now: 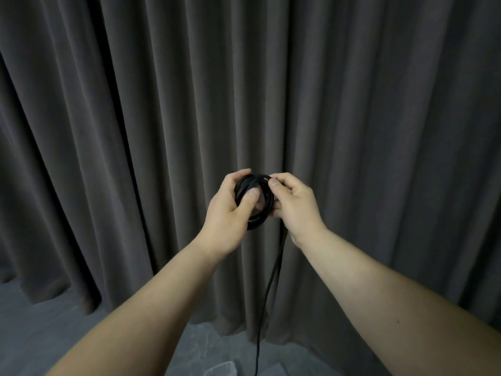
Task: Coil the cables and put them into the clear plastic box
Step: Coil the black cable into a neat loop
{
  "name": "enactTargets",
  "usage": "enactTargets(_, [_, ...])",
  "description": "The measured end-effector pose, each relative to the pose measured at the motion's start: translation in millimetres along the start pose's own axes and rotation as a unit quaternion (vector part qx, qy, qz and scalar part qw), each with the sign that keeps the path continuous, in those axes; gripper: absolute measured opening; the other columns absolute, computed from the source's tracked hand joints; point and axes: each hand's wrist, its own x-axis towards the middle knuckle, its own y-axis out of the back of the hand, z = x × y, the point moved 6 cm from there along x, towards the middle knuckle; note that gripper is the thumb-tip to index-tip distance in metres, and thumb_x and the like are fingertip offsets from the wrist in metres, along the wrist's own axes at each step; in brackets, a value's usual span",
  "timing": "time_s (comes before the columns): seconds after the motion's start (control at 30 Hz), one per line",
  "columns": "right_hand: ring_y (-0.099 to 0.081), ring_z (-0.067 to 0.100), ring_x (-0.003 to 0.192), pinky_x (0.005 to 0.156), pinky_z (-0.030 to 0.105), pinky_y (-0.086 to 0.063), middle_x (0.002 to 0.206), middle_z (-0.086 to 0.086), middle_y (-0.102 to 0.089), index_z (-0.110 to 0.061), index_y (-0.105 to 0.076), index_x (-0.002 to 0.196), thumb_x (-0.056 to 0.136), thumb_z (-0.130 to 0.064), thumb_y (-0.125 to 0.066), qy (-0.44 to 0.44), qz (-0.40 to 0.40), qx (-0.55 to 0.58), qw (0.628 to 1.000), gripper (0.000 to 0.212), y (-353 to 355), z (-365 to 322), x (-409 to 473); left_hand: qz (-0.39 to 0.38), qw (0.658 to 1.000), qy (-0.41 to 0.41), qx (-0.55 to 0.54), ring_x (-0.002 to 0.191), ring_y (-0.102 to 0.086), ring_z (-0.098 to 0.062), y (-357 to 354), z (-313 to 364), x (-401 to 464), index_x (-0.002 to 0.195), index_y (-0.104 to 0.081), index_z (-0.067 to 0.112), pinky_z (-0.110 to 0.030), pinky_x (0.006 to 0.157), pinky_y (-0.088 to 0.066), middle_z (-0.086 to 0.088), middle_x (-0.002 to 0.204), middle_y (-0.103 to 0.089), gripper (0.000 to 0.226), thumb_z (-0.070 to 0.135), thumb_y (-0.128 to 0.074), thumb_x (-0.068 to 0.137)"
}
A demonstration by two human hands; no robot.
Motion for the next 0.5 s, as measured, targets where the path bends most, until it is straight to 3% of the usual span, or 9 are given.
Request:
enactTargets(0.07, [-0.066,0.023,0.080,0.077,0.044,-0.055,0.086,0.008,-0.071,-0.017,-0.069,0.091,0.095,-0.014,-0.055,0.026,0.020,-0.053,0.998,0.015,14.2,-2.0,4.8,0.011,1.000,0.009,-0.028,0.094,-0.058,-0.032,-11.6,-1.4,3.7,0.124,-0.052,0.026,-0.038,0.090,-0.048,0.011,0.084,-0.059,0.030,0.029,-0.052,0.094])
enactTargets(0.13, [-0.066,0.019,0.091,0.087,0.035,-0.052,0.097,0.003,-0.072,-0.016,-0.072,0.104,0.095,-0.019,-0.056,0.114,0.055,-0.234,0.964,0.019,27.7,-10.4,6.4,0.026,0.998,0.032,-0.056,0.089,-0.048,-0.047,-21.1,-5.6,6.5,0.124,-0.054,0.023,-0.055,0.093,-0.045,-0.002,0.075,-0.051,0.025,0.021,-0.051,0.099])
enactTargets(0.2, [-0.062,0.020,0.106,0.091,0.024,-0.043,0.115,0.002,-0.068,-0.015,-0.063,0.125,0.097,-0.022,-0.052,0.182,0.036,-0.399,0.898,0.031,29.1,-14.8,3.4,0.039,0.995,0.057,-0.076,0.069,-0.046,-0.036,-28.3,-9.0,8.7,0.121,-0.055,0.024,-0.053,0.077,-0.048,-0.002,0.066,-0.045,0.022,0.021,-0.048,0.100])
enactTargets(0.23, [-0.057,0.021,0.115,0.094,0.022,-0.039,0.127,0.002,-0.061,-0.016,-0.050,0.138,0.096,-0.024,-0.051,0.173,-0.008,-0.432,0.885,0.042,27.3,-11.8,2.1,0.043,0.993,0.066,-0.088,0.058,-0.045,-0.024,-30.8,-9.2,10.6,0.119,-0.055,0.024,-0.043,0.065,-0.046,0.003,0.059,-0.043,0.020,0.021,-0.047,0.101])
enactTargets(0.3, [-0.043,0.017,0.131,0.105,0.025,-0.034,0.147,-0.002,-0.043,-0.025,-0.018,0.152,0.091,-0.032,-0.055,0.118,-0.107,-0.440,0.884,0.072,25.4,0.7,-1.1,0.045,0.988,0.089,-0.115,0.050,-0.039,-0.007,-35.4,-10.5,14.8,0.119,-0.054,0.022,-0.027,0.056,-0.040,0.011,0.055,-0.044,0.019,0.019,-0.045,0.103])
enactTargets(0.37, [-0.033,0.012,0.139,0.110,0.028,-0.032,0.155,-0.009,-0.030,-0.037,0.001,0.151,0.082,-0.041,-0.064,0.095,-0.160,-0.416,0.890,0.095,26.9,4.4,-3.9,0.037,0.984,0.107,-0.139,0.049,-0.038,-0.004,-41.3,-10.8,15.5,0.122,-0.052,0.019,-0.022,0.053,-0.038,0.011,0.055,-0.045,0.021,0.018,-0.044,0.103])
enactTargets(0.5, [-0.026,0.007,0.141,0.107,0.020,-0.027,0.156,-0.014,-0.019,-0.036,0.003,0.151,0.074,-0.046,-0.073,0.082,-0.196,-0.403,0.890,0.109,35.1,-2.0,1.7,0.028,0.987,0.104,-0.122,0.051,-0.040,-0.003,-51.9,-14.1,12.0,0.124,-0.052,0.020,-0.023,0.056,-0.039,0.014,0.057,-0.048,0.022,0.020,-0.044,0.103])
